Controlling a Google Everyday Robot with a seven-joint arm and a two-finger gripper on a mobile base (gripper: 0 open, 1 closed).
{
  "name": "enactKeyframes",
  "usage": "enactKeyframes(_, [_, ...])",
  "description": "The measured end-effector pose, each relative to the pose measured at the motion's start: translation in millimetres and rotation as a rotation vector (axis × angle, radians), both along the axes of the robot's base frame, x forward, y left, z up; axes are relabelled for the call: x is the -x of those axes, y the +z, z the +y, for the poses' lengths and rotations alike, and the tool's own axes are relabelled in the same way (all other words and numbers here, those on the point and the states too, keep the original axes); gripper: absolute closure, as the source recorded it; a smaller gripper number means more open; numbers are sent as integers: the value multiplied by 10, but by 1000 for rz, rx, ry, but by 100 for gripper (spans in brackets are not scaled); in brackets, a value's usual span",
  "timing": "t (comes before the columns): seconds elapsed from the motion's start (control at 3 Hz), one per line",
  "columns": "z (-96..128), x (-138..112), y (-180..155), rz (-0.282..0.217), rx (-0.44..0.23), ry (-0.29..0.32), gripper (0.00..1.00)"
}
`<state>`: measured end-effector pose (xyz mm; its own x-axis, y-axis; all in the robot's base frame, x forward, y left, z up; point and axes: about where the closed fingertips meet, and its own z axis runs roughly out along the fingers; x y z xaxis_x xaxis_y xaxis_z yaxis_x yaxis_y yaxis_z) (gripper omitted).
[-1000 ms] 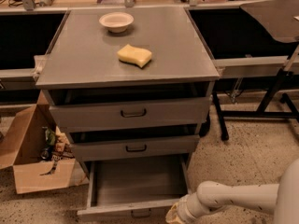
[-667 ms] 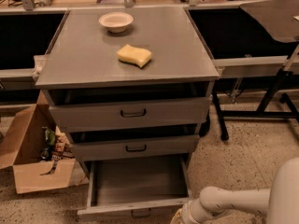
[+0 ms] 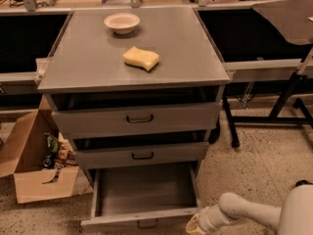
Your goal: Close bottom drawer
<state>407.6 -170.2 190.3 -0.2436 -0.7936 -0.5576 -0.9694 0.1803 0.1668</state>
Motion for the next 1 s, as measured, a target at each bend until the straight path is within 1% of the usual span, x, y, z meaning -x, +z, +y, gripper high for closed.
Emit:
enactKeyframes(0.33, [-73, -312, -157, -18, -14, -13, 100])
enactKeyframes(0.67, [-135, -438, -156, -37, -8, -28, 80])
enactKeyframes(1.0, [-135, -438, -156, -37, -8, -28, 58])
